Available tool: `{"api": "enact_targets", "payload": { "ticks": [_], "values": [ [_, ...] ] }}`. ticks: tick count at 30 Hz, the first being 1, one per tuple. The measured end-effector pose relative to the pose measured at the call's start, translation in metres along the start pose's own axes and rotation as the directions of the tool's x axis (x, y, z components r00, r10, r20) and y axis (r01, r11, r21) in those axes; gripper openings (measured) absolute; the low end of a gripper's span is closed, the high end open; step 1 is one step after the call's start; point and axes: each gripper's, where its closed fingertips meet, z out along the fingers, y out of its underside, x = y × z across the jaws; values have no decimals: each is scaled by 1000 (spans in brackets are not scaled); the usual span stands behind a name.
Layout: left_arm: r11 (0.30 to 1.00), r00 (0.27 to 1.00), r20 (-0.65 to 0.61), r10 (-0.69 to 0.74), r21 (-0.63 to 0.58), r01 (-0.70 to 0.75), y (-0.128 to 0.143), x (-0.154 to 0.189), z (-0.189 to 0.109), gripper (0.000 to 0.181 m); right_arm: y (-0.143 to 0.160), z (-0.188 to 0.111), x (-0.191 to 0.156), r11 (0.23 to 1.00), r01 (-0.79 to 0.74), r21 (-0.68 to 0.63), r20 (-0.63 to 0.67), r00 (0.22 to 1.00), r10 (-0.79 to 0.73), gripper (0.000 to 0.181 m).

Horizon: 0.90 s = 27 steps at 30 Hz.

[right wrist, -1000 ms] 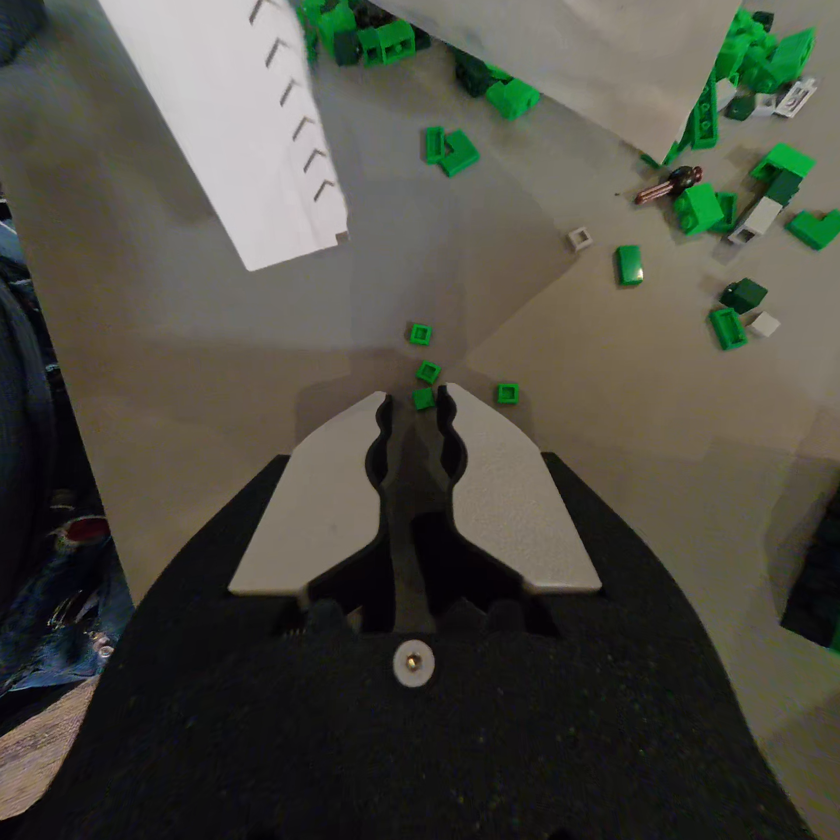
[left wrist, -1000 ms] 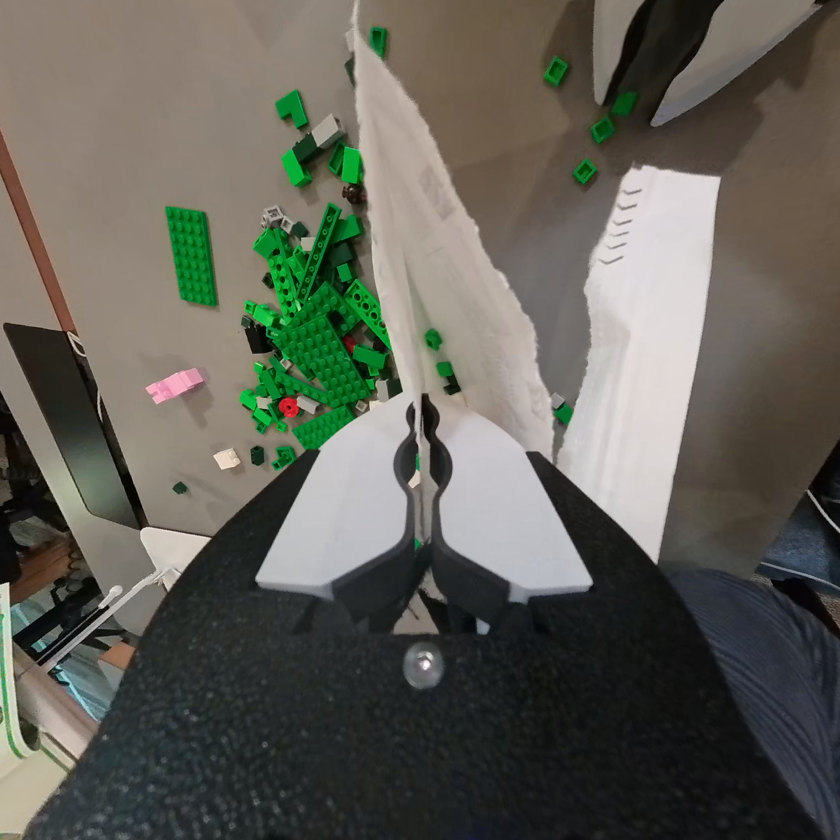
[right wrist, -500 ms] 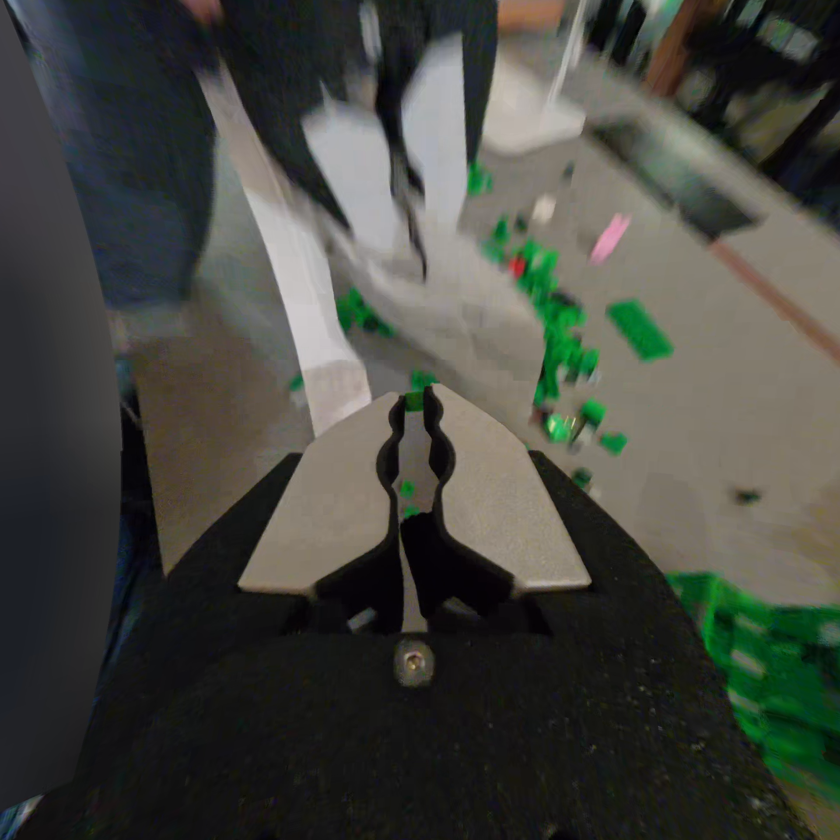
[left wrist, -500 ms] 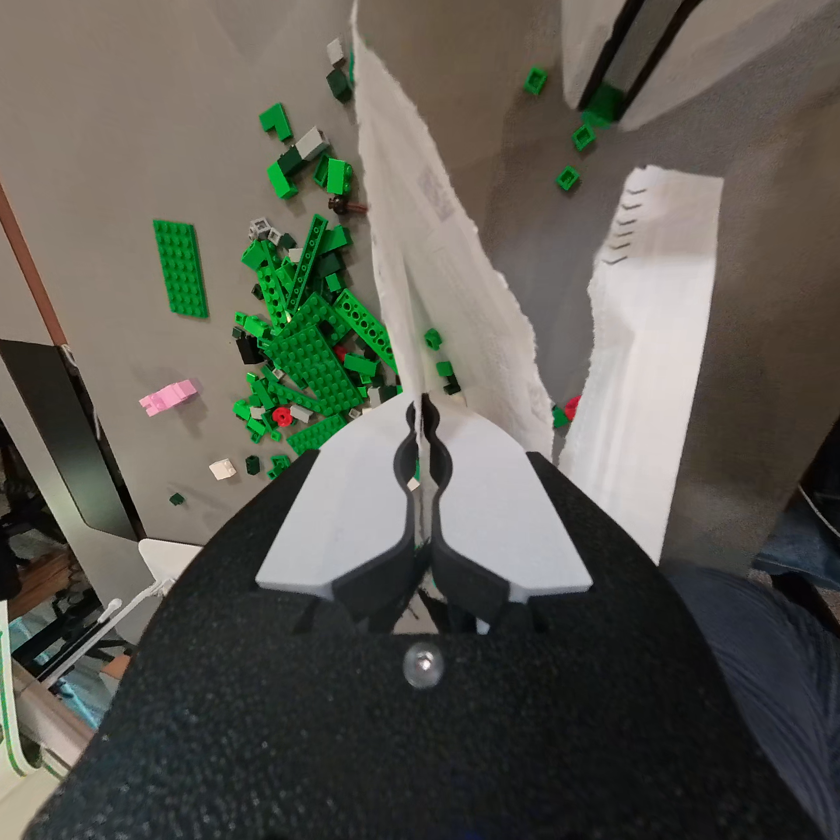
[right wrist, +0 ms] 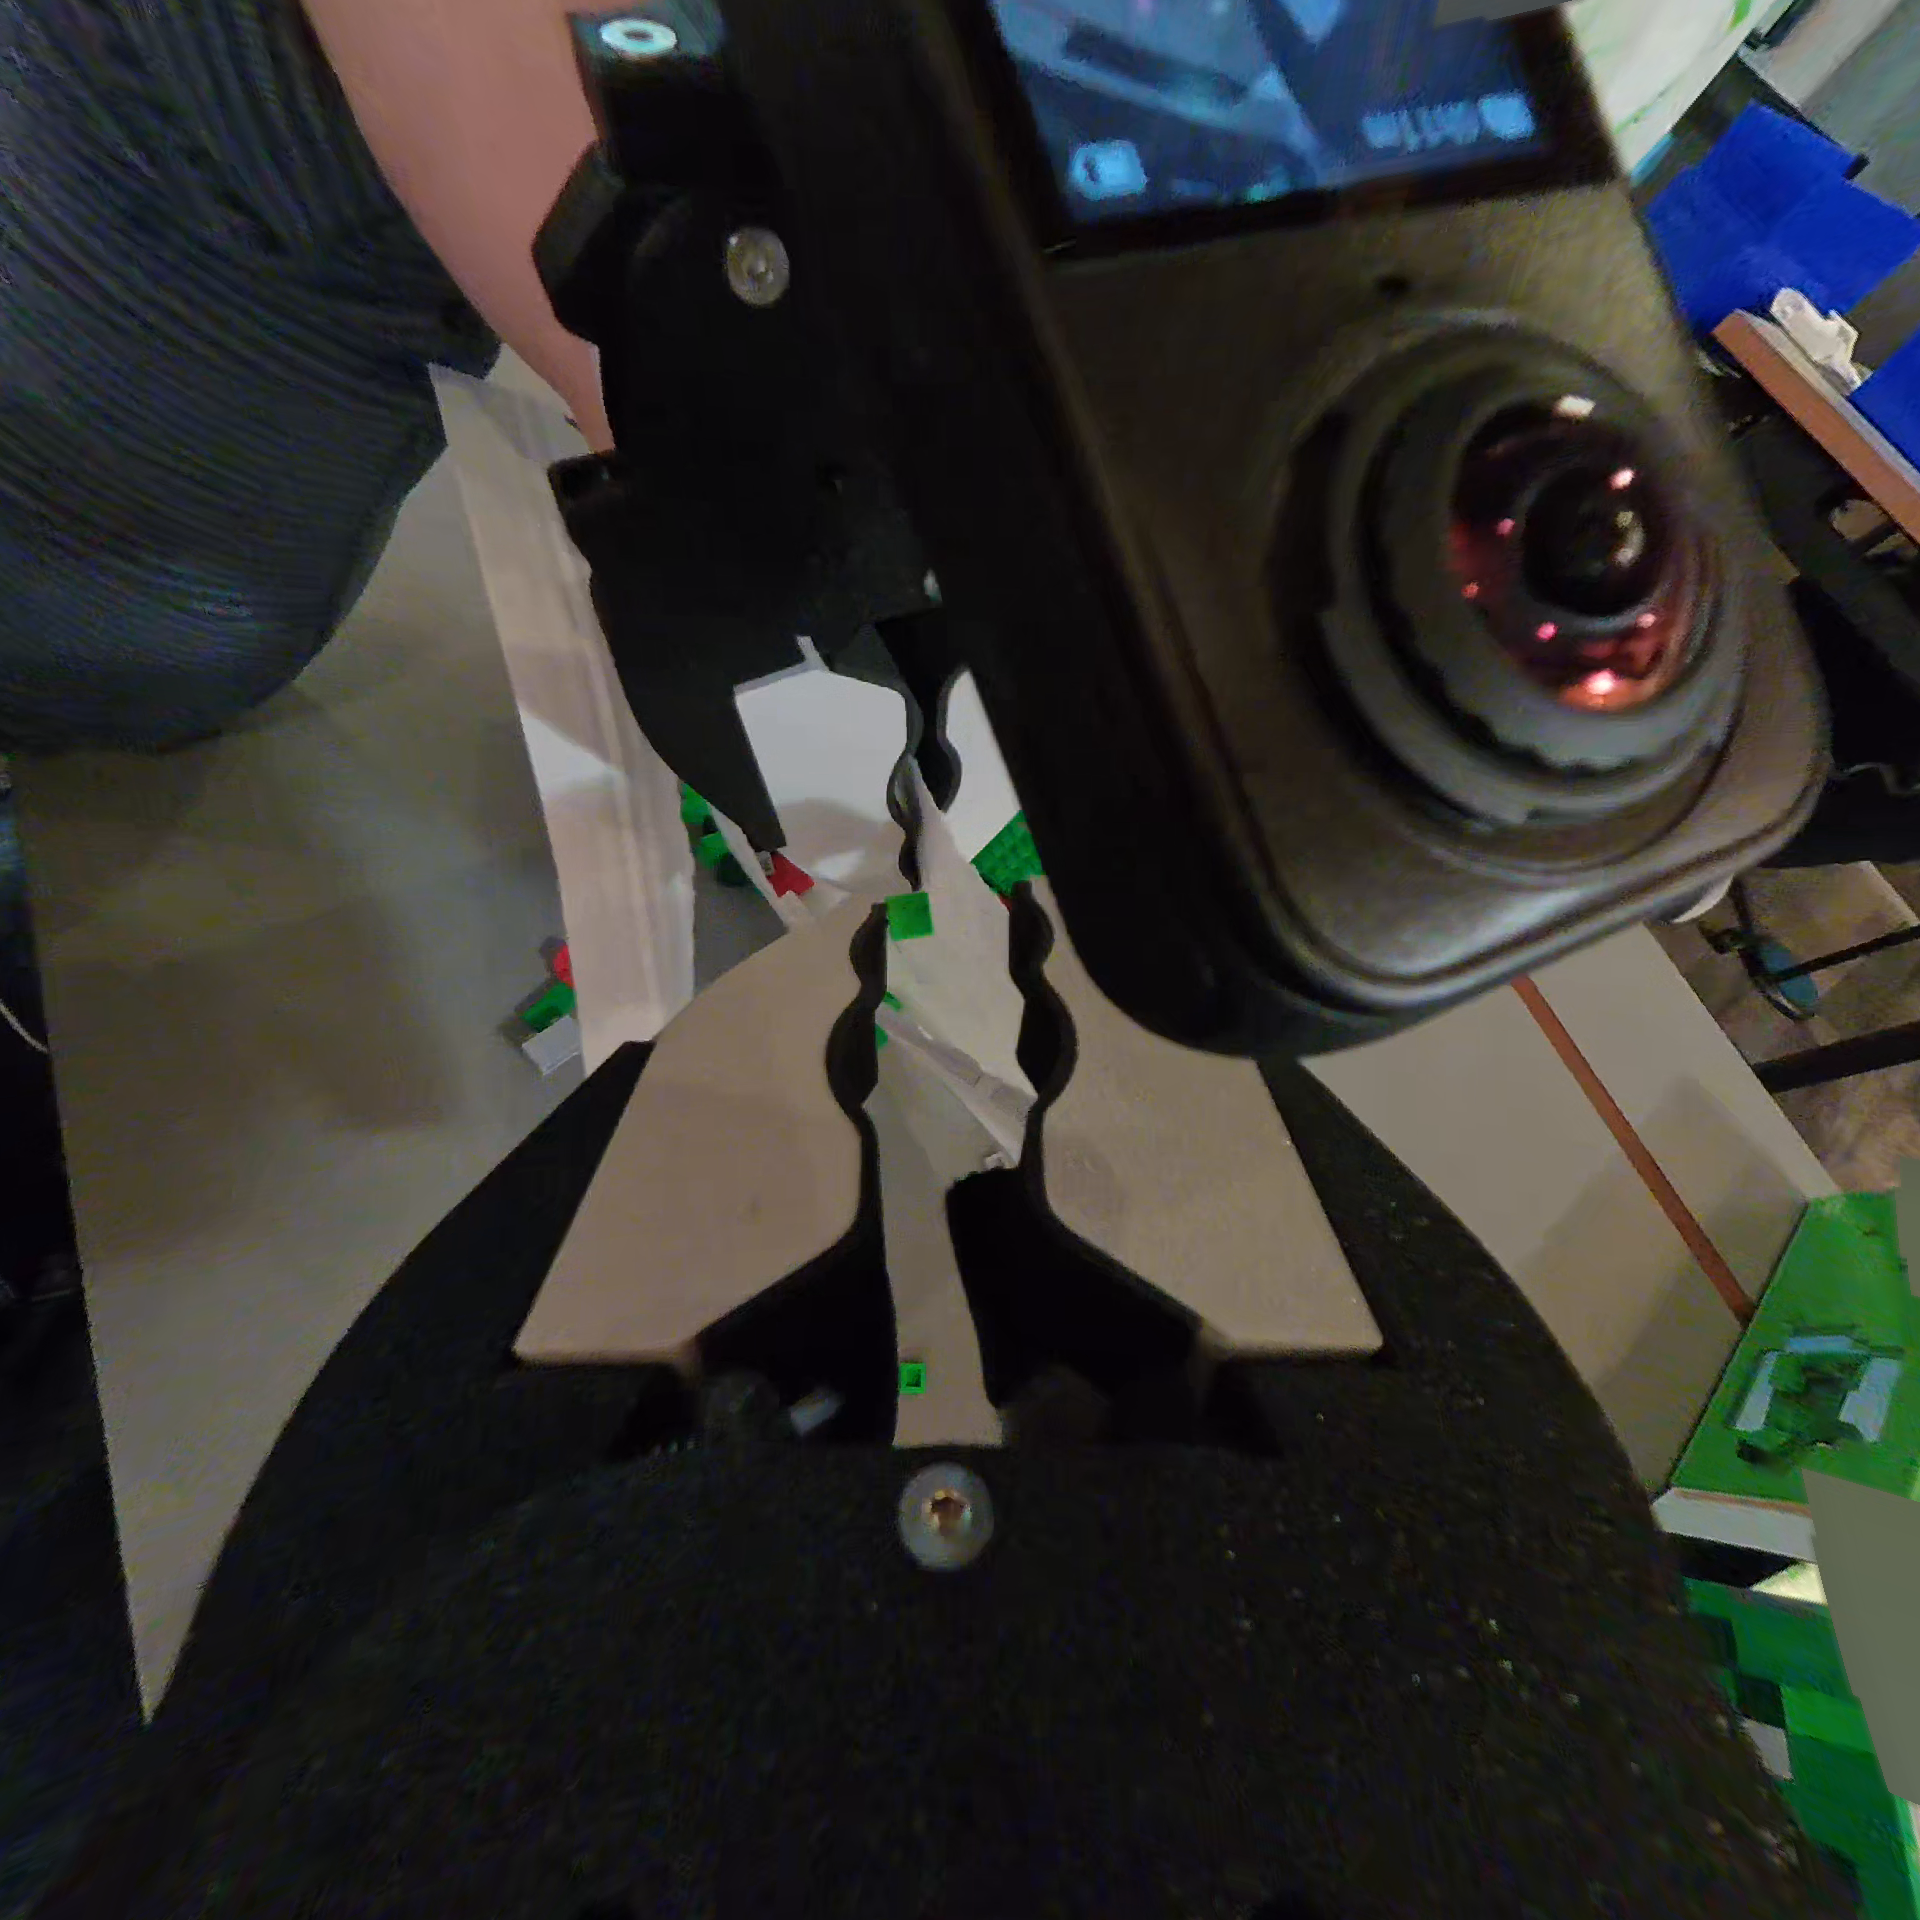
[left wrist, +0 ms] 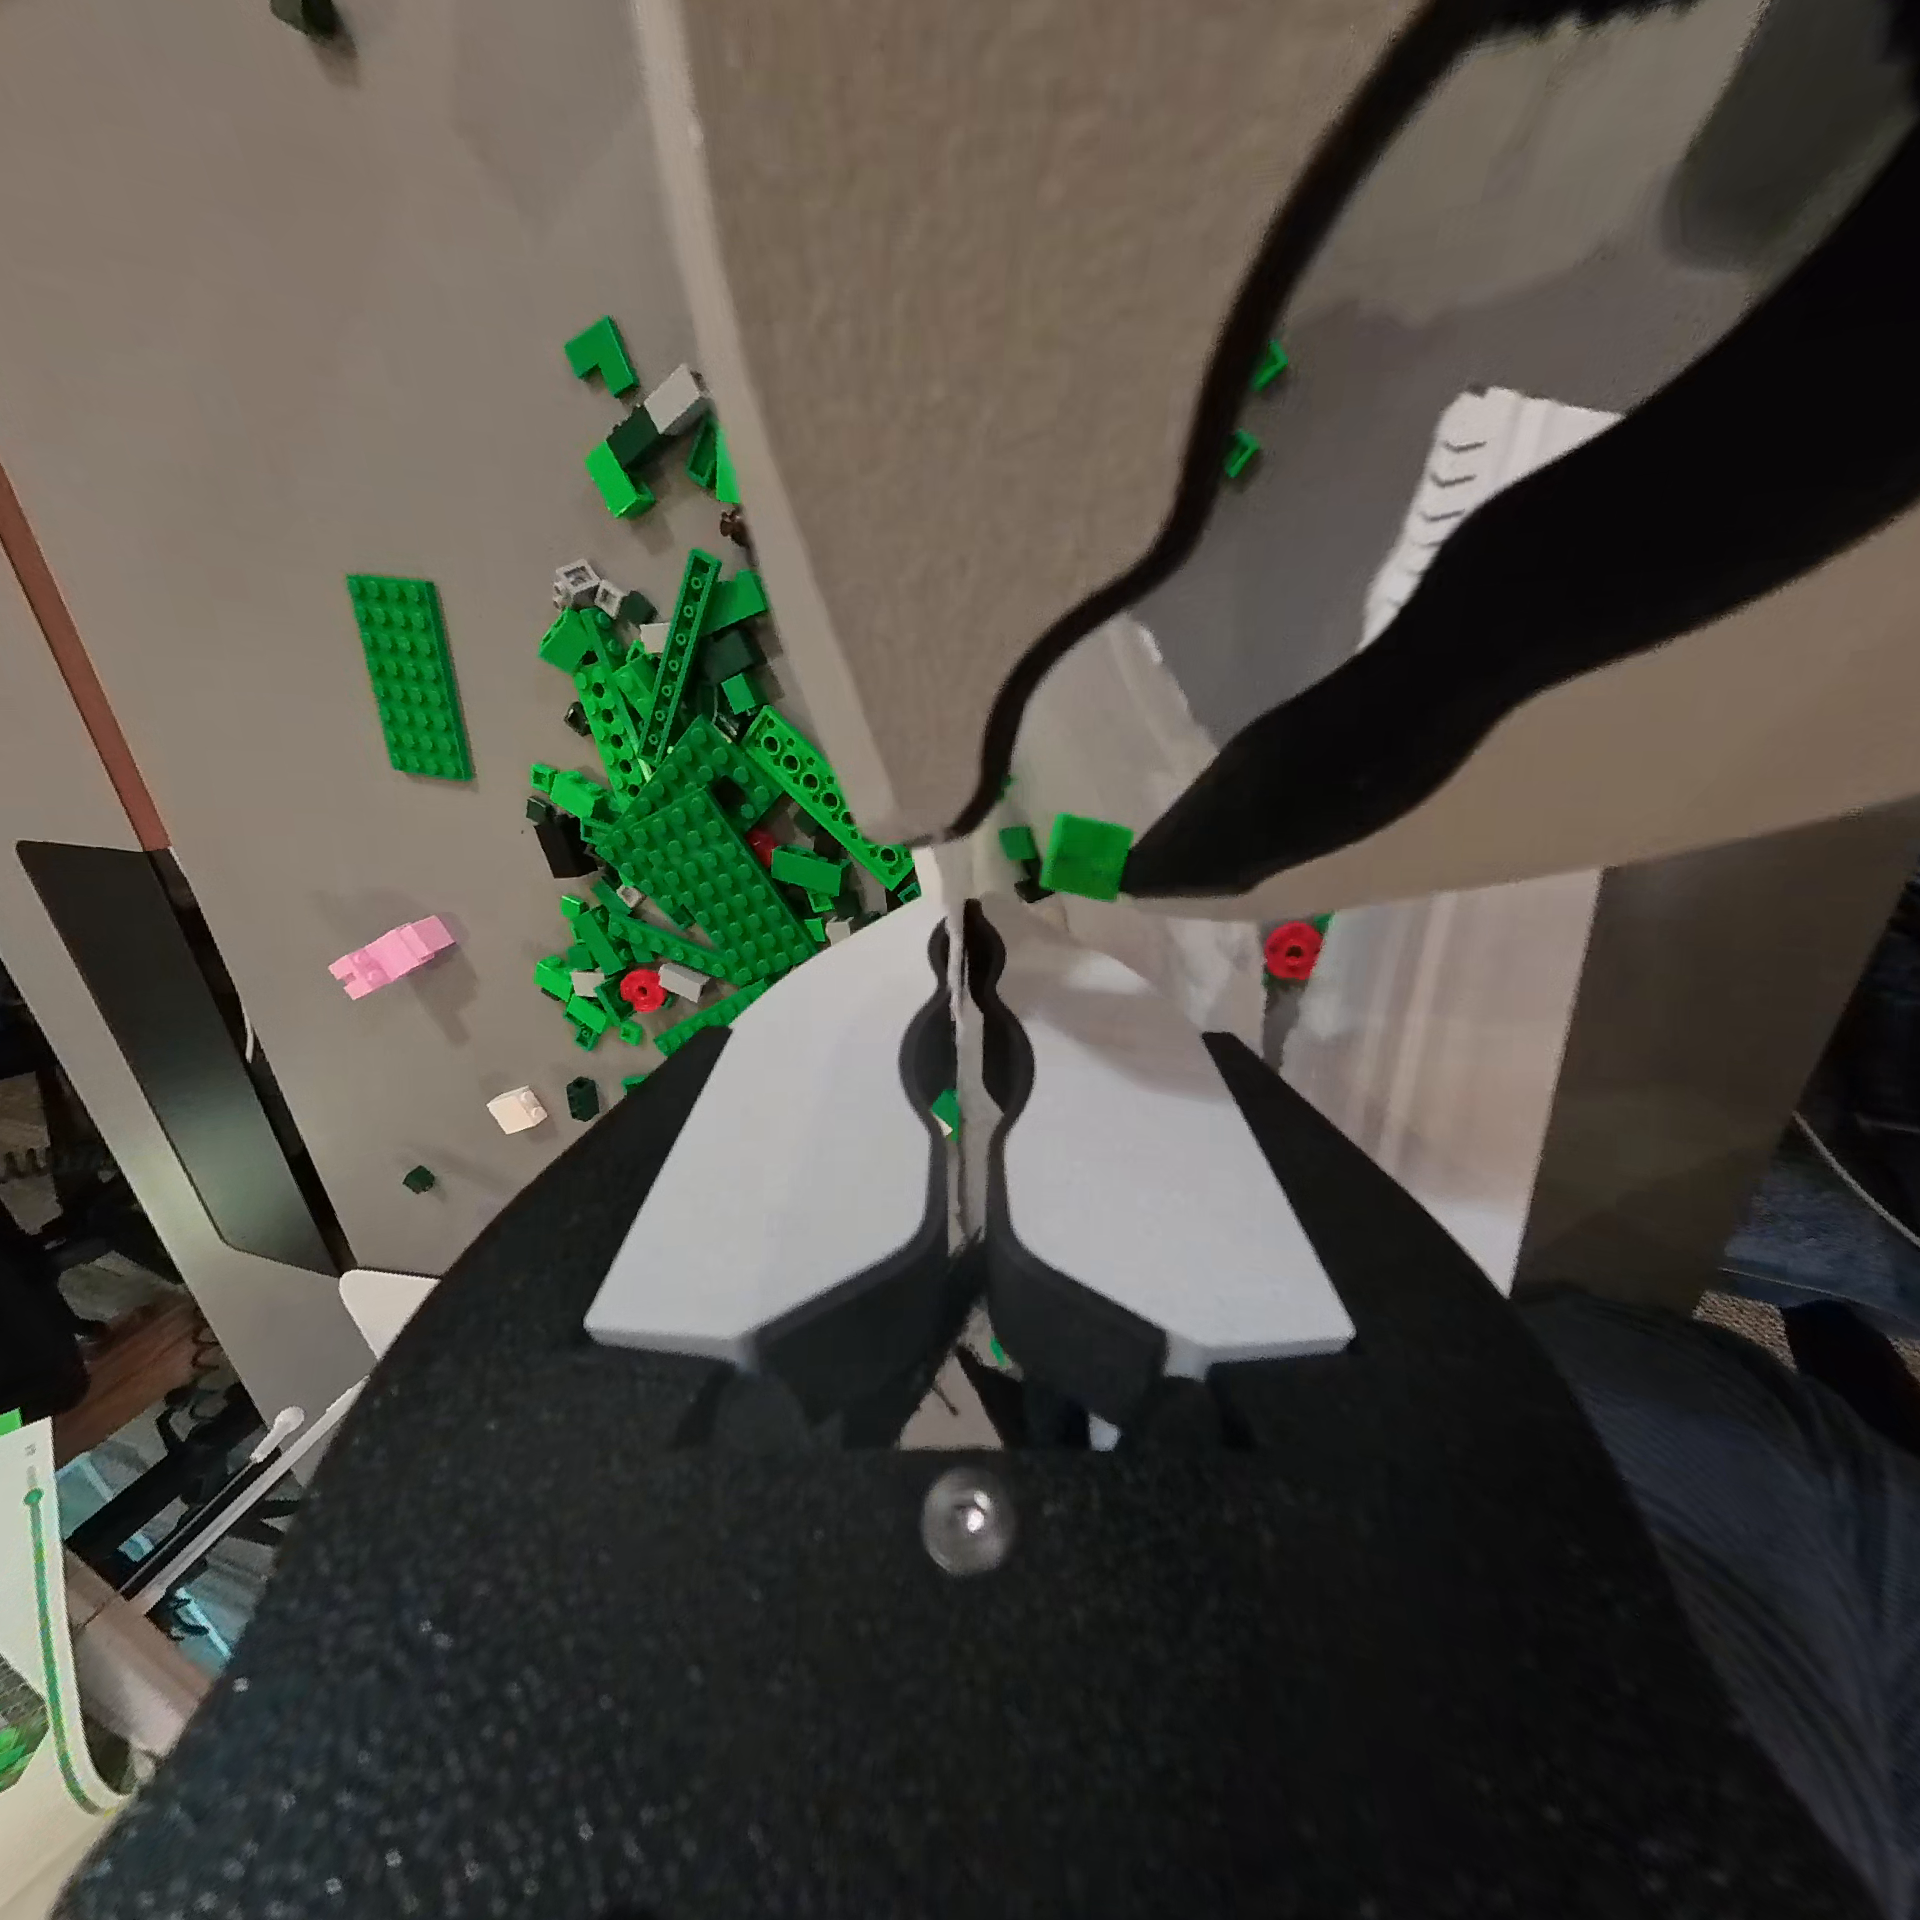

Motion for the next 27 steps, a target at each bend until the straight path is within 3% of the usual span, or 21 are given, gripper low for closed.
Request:
{"api": "enact_targets", "payload": {
  "ticks": [1, 10, 17, 19, 23, 27],
  "values": [
    [1000, 1000, 0, 0, 0, 0, 0, 0, 0, 0, 0, -1, 1, 1000, -4, 3, -6, 1000, 4, 24],
    [999, 998, 18, 52, 10, -52, -7, 6, -4, 0, 20, 0, 15, 989, -14, -149, -61, 998, 5, 37],
    [1000, 1000, 18, -1, -26, 1, 4, -1, 1, 0, 34, -24, 27, 988, -73, -133, -135, 989, 55, 36],
    [999, 999, 15, -42, -29, 43, 11, -7, 1, 0, 55, -31, 25, 978, -159, -134, -116, 983, 144, 31],
    [996, 996, 17, -85, -11, 85, 18, -13, -2, 0, 131, -18, 5, 910, -272, -312, -10, 959, 284, 22],
    [997, 997, 20, -73, -10, 73, 16, -12, -2, 0, 166, 0, -15, 878, -299, -373, 86, 932, 354, 16]
  ]
}}
